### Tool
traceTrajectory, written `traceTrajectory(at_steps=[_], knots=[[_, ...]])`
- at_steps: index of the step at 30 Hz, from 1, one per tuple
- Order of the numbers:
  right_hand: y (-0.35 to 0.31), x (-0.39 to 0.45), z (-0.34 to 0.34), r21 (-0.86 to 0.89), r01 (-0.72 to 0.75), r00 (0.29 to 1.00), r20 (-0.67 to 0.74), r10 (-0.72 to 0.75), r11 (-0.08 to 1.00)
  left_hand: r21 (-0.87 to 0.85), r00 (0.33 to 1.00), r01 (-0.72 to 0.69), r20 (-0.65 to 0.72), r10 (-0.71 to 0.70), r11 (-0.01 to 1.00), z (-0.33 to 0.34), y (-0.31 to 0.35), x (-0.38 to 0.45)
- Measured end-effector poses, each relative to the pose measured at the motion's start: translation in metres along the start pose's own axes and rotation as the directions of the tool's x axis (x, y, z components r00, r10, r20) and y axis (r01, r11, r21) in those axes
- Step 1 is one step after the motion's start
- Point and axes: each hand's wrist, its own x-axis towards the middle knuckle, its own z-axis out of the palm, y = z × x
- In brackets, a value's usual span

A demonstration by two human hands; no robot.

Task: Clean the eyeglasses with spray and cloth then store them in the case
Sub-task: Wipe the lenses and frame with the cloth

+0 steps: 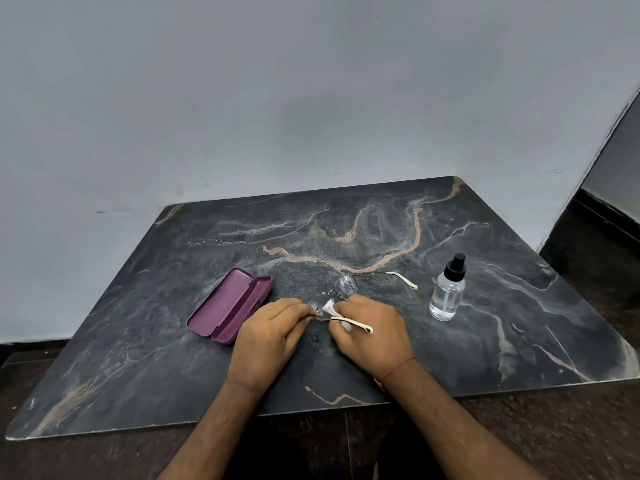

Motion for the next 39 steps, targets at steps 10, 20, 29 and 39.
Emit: traceTrajectory(at_steps=[10,20,29,39], knots=[[-0.0023,-0.0005,-0.0011,-0.028,-0.005,1.000,0.025,0.005,1.000,-0.005,1.000,0.021,0.004,-0.021,1.000,0.0002,-0.0010,-0.0002],[-0.0032,0.0008,-0.0055,0.083,0.008,1.000,0.017,-0.009,0.996,-0.003,1.000,0.017,0.006,-0.017,1.000,-0.0009,0.0004,0.0002],[-0.0031,0.0012,-0.0068,0.176,0.006,1.000,0.020,-0.010,0.984,0.056,1.000,-0.019,0.004,0.019,0.998,-0.0002,0.0005,-0.0009],[-0.0020,0.0027,-0.0063,0.170,-0.008,0.999,0.035,0.002,0.985,0.100,0.999,-0.046,-0.003,0.047,0.994,-0.0017,0.0028,-0.0020]])
